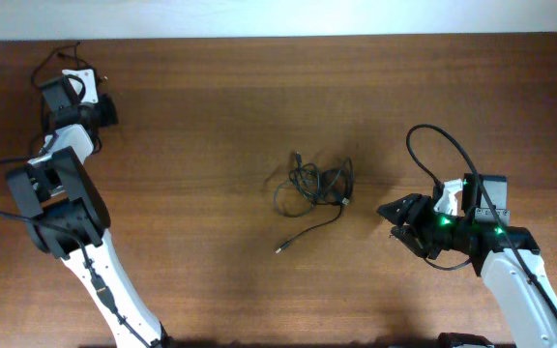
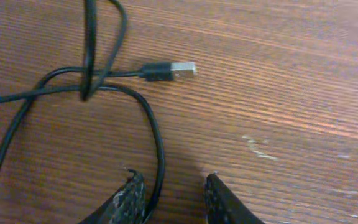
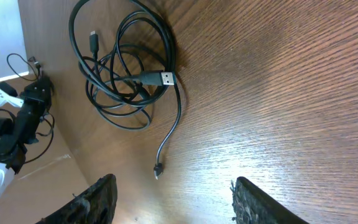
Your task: Untangle cables
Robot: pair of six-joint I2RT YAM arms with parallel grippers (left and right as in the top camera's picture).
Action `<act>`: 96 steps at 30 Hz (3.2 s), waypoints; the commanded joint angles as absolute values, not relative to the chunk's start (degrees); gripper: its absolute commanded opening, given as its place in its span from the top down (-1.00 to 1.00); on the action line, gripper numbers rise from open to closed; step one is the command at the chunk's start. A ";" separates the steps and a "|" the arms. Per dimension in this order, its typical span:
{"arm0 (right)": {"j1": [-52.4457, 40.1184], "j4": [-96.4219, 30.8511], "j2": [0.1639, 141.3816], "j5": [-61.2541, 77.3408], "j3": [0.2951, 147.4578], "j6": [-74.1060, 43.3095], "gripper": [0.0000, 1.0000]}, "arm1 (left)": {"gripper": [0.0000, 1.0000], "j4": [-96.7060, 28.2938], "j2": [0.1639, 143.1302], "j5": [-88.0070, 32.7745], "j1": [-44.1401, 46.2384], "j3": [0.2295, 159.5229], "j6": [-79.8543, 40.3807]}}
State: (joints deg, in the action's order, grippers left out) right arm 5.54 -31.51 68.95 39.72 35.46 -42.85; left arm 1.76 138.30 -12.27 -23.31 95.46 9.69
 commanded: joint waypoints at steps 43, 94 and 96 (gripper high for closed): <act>5.63 -32.64 68.95 36.07 35.53 -37.87 -0.21 | -0.98 -17.19 130.69 -4.78 -27.33 101.78 -9.39; 5.63 -34.54 68.95 35.27 35.53 -37.87 -0.20 | -0.08 -7.01 139.15 -14.66 -27.40 103.37 -19.62; 5.63 -34.54 68.95 35.27 35.53 -37.87 -0.20 | -0.05 -9.37 139.15 -13.13 -27.40 104.99 -19.64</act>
